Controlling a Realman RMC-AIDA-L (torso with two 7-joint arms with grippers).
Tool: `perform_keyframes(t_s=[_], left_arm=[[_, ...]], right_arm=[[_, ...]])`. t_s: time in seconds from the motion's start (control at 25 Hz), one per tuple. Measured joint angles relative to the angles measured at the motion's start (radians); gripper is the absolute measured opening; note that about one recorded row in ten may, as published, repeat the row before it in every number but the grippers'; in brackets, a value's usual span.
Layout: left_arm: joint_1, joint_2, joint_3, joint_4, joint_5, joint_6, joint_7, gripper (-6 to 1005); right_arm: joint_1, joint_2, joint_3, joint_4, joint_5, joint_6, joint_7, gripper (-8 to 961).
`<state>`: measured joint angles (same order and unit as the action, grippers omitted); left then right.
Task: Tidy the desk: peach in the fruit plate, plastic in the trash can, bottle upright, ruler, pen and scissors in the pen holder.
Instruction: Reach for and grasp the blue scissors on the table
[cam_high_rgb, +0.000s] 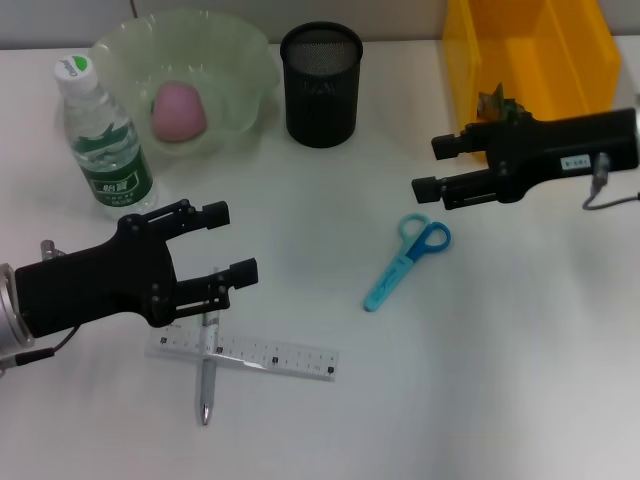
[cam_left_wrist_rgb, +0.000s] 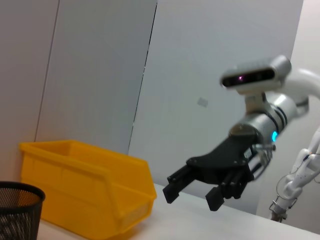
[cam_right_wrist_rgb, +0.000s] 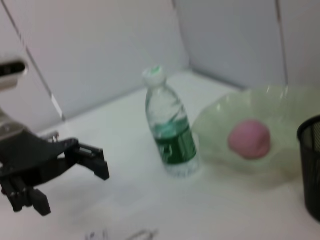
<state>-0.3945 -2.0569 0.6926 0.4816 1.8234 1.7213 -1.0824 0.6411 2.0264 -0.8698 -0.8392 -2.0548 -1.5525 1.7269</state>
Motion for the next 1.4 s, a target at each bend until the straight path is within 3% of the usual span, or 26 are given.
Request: perform_keyframes(t_s=[0.16,0.24,0.36,0.76,1.4], left_arm=[[0.003,-0.002,0.0,0.0,0.005,-0.004,0.001,809],[0.005,-0.003,0.001,-0.001,0.005,-0.005,0.001,809],[0.006,-0.004,0.001,-0.002,0.006,-0.006,0.001,809],[0.006,-0.005,-0.008,-0.017,0.004,-0.026,-0.002,808],[0.007,-0.005,-0.035,-0.017,-0.004,-0.057,-0.052,809]], right_arm=[[0.073,-0.002,-0.001,-0.02,-0.11,-0.035,0.052,785],[0.162,0.003,-0.011,-0.019,-0.253,-0.053,0.082,785],[0.201,0.012,-0.065,-0.016,-0.328,-0.04,0.086,785],[0.231,0.033,-0.318,-0.009,-0.359,0.088,0.01,785],[0.28,0.049,-0.409,0.083,-0.398,0.141,-0.177,785]])
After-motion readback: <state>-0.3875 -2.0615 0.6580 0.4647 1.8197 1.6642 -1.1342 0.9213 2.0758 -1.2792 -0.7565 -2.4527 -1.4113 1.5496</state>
